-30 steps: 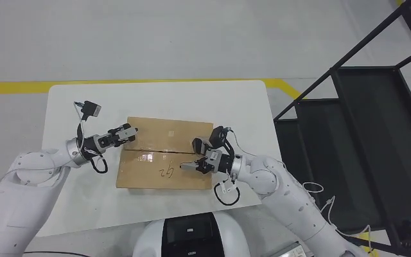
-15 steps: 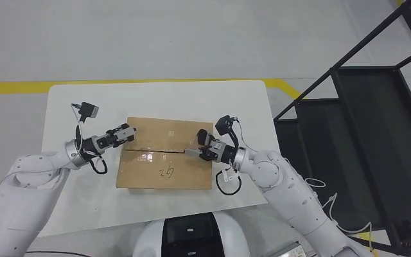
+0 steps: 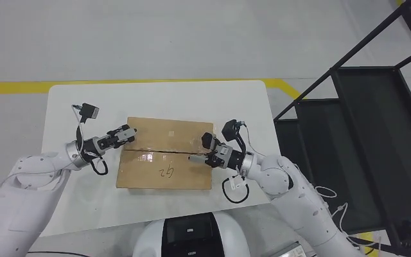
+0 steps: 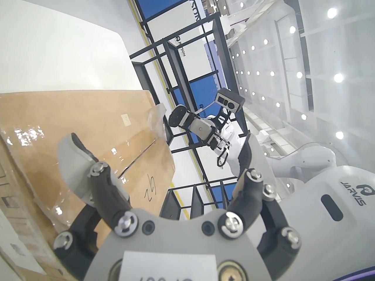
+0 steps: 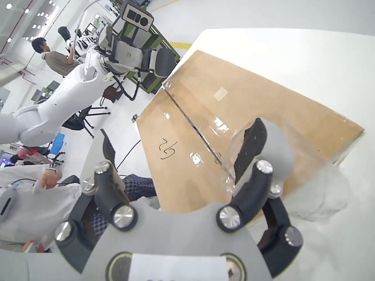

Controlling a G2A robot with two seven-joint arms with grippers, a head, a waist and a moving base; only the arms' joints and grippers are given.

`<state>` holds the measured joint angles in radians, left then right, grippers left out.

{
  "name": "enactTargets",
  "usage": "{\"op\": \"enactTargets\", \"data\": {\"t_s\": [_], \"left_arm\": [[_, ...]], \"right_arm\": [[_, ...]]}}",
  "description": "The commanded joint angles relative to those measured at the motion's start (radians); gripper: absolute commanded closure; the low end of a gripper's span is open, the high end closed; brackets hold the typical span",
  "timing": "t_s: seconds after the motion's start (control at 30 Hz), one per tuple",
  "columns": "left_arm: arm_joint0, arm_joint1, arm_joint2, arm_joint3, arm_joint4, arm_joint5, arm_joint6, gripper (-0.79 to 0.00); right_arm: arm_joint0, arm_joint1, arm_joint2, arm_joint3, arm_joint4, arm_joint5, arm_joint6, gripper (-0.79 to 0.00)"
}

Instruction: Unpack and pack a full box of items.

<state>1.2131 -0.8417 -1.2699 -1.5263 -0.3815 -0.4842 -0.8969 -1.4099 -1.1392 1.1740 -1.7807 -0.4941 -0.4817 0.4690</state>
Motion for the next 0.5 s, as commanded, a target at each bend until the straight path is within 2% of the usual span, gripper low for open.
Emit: {"op": "enactTargets", "data": {"t_s": [0.0,0.07,0.13,0.23,0.47], "left_arm": [[-0.002,-0.002,0.002,0.003,0.005,-0.002,0.002,-0.785],[-0.003,-0.004,0.001,0.005,0.005,-0.002,0.005,-0.785],[-0.002,-0.004,-0.002,0.006,0.005,-0.005,0.006,-0.785],[0.003,-0.005,-0.011,0.008,0.005,-0.006,0.005,-0.785],[0.015,-0.007,-0.02,0.005,0.018,-0.003,0.008,-0.785]], "right_arm": [[-0.01,0.003,0.014,-0.019,-0.06,0.003,-0.022,-0.785],[-0.021,0.006,0.029,-0.048,-0.15,0.001,-0.068,-0.785],[-0.035,0.012,0.043,-0.094,-0.327,0.017,-0.092,-0.785],[-0.059,0.021,0.051,-0.145,-0.535,0.038,-0.071,-0.785],[-0.07,0.034,0.084,-0.194,-0.679,0.049,0.023,-0.785]]}}
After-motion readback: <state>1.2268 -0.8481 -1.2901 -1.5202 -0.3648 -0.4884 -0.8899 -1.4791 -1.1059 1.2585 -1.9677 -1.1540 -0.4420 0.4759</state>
